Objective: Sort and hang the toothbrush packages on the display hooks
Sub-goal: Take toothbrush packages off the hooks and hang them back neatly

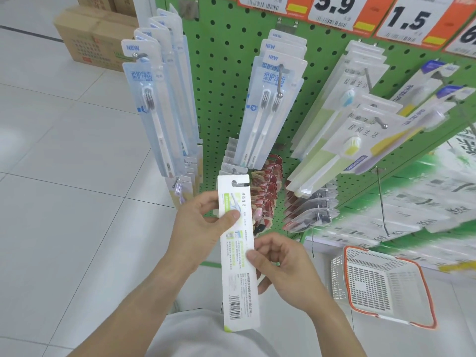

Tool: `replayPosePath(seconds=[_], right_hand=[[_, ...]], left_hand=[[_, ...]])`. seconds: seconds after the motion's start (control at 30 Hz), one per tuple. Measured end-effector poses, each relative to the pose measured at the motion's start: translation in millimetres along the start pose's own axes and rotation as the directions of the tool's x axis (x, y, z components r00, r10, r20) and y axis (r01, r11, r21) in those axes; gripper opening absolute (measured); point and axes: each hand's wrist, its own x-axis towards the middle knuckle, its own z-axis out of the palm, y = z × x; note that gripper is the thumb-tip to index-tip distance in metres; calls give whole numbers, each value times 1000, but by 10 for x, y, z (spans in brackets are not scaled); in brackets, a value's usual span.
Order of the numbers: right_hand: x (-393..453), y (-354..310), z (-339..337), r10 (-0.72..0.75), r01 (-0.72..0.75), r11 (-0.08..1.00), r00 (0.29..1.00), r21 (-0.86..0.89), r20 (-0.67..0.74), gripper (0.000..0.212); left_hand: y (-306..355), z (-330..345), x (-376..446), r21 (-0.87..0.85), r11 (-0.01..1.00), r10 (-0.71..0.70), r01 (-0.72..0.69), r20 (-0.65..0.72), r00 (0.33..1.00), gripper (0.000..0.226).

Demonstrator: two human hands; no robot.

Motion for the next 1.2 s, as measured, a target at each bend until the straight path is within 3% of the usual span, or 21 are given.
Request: replayPosePath(seconds=[0.37, 0.57, 0.87, 1.07, 1.2], right_hand=[[67, -56, -7, 5, -5, 1000, 1000, -8, 11, 3], [81, -27, -11, 24, -23, 999, 1000, -32, 11, 11], [102, -37, -22, -7, 7, 1000, 1000, -16, -27, 35], [117, -47, -24, -2, 8, 998, 995, 62, -104, 34], [86, -49, -62, 4, -4, 1000, 997, 5, -79, 37]], left_hand=[[-41, 45, 30, -117, 993, -30, 19, -93, 995, 29], [-34, 55, 30, -103, 994, -41, 33, -77, 996, 28], [-49, 48, 47, -152, 988, -12, -14, -171, 985, 32], [-78, 93, 22, -51, 998, 21, -24, -63, 998, 38], [-77, 104, 31, -8, 999, 30, -32, -111, 993, 29]])
